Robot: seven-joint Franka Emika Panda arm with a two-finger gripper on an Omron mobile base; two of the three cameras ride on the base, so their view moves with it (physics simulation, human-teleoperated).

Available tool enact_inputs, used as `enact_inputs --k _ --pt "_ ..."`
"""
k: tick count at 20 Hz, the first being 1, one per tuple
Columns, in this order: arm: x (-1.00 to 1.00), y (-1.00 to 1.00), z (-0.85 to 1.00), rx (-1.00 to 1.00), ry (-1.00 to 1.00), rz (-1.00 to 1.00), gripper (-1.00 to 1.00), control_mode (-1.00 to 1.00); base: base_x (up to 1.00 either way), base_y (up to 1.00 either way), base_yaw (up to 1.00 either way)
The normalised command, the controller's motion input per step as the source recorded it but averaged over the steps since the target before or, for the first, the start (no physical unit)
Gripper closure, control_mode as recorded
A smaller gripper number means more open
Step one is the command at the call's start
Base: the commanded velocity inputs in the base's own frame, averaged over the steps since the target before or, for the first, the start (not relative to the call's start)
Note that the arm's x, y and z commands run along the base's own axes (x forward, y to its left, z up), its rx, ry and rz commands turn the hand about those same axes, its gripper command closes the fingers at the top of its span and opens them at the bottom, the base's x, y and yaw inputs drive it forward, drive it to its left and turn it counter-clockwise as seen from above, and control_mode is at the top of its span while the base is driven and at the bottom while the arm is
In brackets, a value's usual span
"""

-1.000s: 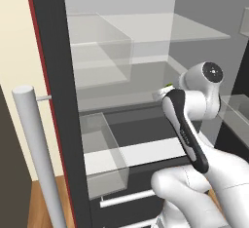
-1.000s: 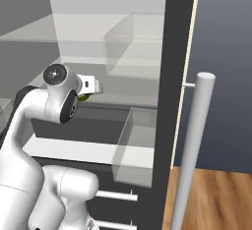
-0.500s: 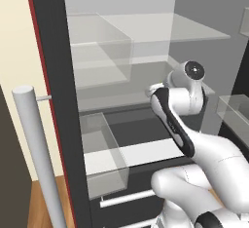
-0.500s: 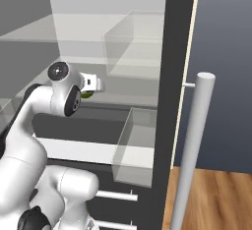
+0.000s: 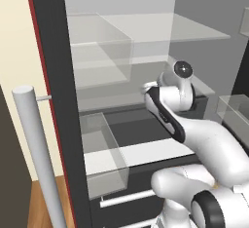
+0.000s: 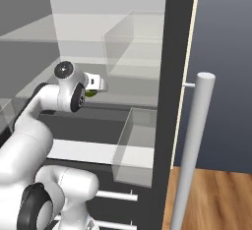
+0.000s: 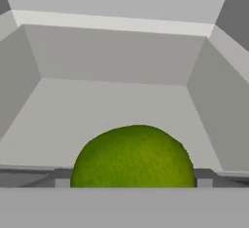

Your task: Place the liquor on the top shelf of the fridge to keep it out of children's reach, and place the onion and lime on lower shelves for easy access.

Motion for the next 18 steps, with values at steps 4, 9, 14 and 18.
enact_inputs --k 4,9,14,18 --pt "0.40 0.00 -0.16 0.00 0.01 -0.02 1.00 -1.00 0.00 0.00 0.00" --pt "0.35 0.00 -0.24 0.00 0.01 -0.01 1.00 -1.00 0.00 0.00 0.00" --pt "0.37 0.00 -0.24 0.00 0.00 -0.01 1.00 -1.00 0.00 0.00 0.00" --pt "0.39 0.00 -0.19 0.00 0.00 -0.01 1.00 -1.00 0.00 0.00 0.00"
